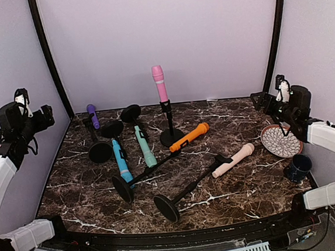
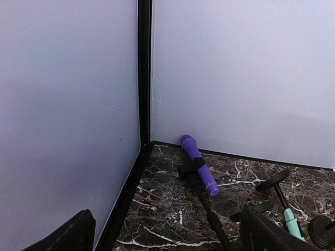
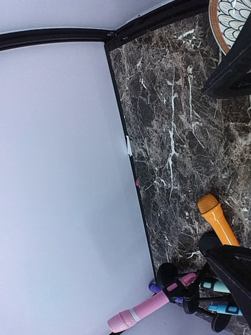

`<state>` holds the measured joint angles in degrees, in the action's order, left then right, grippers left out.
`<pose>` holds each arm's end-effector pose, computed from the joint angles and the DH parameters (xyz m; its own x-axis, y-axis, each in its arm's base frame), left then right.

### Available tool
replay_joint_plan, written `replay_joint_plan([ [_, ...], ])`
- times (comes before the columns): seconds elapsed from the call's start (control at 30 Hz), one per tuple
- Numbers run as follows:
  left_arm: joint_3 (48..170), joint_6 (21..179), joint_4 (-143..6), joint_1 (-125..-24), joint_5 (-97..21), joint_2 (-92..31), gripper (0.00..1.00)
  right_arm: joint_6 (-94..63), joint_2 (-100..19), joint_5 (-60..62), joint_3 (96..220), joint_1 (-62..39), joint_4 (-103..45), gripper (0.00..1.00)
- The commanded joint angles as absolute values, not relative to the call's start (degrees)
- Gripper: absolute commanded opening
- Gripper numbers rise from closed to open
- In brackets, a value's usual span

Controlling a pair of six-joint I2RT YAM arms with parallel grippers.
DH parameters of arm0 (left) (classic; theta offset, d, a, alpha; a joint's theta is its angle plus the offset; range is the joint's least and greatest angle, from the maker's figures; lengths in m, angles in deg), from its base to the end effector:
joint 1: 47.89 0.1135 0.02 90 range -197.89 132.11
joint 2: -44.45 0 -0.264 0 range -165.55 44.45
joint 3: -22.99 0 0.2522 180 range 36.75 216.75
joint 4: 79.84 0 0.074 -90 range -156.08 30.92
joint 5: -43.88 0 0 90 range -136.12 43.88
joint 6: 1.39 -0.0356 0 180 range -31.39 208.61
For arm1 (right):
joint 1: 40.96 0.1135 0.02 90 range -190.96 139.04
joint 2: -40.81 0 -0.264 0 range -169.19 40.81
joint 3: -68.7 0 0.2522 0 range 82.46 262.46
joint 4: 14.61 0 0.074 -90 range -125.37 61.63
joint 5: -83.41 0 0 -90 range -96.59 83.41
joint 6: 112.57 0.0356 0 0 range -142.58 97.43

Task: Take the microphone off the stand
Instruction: Pick up the microphone stand with the microphone from the center of the board.

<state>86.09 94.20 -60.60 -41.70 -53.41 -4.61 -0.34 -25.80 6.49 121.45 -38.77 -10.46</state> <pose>0.1989 0.0261 0.3642 -0.0670 -0.1045 -0.9923 -0.2403 0.9669 -0.0856 0.2667 0.0183 0.2771 -0.2544 0.3590 -0.8980 -0.1770 0.8955 0.4082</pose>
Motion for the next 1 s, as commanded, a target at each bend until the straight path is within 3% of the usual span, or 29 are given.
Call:
replay_joint_plan([
  [0.0, 87.0, 95.3, -61.4, -41.7, -52.2, -5.0, 0.99, 1.2, -23.1, 5.4, 120.4, -39.0, -6.7, 0.99],
  [0.37, 85.7, 94.8, -62.3, -41.7, -51.7, -5.2, 0.99, 2.9, -23.3, 6.2, 121.7, -39.1, -8.0, 0.99],
  [0.57, 83.0, 93.0, -65.4, -43.4, -39.6, -7.2, 0.99, 2.3, -23.5, 8.6, 120.8, -39.2, -7.6, 0.99],
  [0.97, 85.3, 81.4, -63.4, -82.1, -29.7, -19.1, 0.96, 0.7, -22.8, 8.7, 121.2, -39.1, -10.3, 0.99],
])
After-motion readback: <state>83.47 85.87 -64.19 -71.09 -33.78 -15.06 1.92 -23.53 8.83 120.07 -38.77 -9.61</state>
